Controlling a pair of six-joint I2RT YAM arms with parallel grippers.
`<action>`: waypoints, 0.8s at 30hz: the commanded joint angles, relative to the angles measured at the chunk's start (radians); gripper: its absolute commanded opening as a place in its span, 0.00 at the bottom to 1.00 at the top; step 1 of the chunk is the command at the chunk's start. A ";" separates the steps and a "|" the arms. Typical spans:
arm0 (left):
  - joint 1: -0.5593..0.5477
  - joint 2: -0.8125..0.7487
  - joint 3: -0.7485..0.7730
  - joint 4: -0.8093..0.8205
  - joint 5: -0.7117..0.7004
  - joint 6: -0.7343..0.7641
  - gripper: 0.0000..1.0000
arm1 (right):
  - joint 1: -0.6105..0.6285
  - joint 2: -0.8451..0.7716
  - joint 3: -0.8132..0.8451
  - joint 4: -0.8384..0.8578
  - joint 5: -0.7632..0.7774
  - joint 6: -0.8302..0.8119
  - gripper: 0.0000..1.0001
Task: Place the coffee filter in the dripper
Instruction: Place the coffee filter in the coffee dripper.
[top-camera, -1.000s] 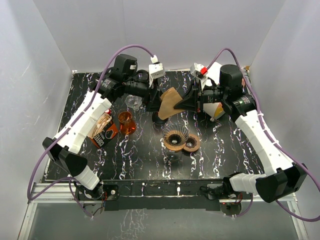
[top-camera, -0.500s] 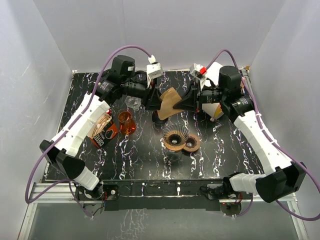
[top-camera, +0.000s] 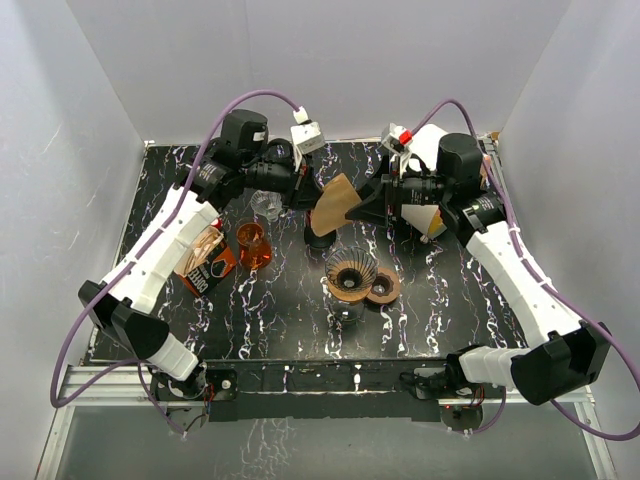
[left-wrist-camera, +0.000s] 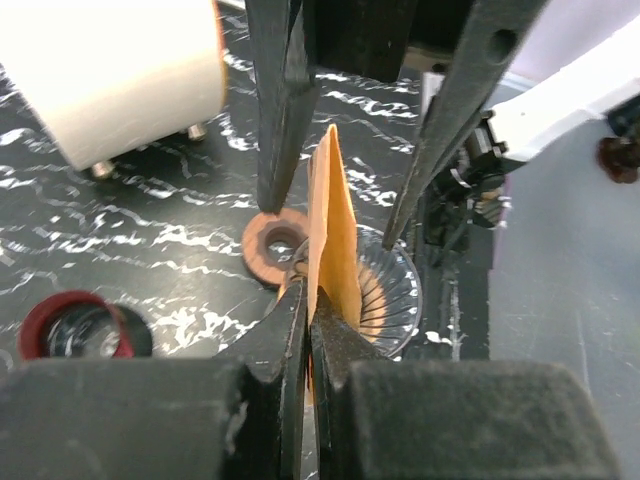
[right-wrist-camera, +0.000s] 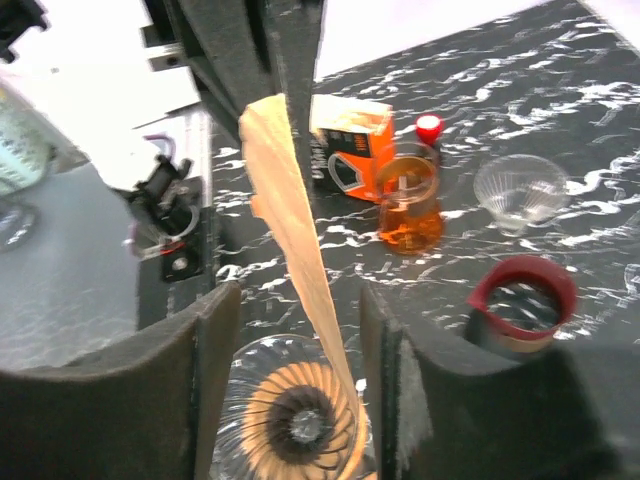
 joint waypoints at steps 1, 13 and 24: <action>0.006 -0.070 0.019 -0.031 -0.191 0.023 0.00 | -0.011 -0.002 0.068 -0.018 0.161 -0.029 0.56; 0.006 -0.024 0.070 0.083 -0.454 -0.276 0.00 | 0.028 0.133 0.281 -0.025 0.444 -0.008 0.91; 0.006 0.087 0.116 0.212 -0.525 -0.413 0.00 | 0.104 0.180 0.326 -0.069 0.535 -0.046 0.97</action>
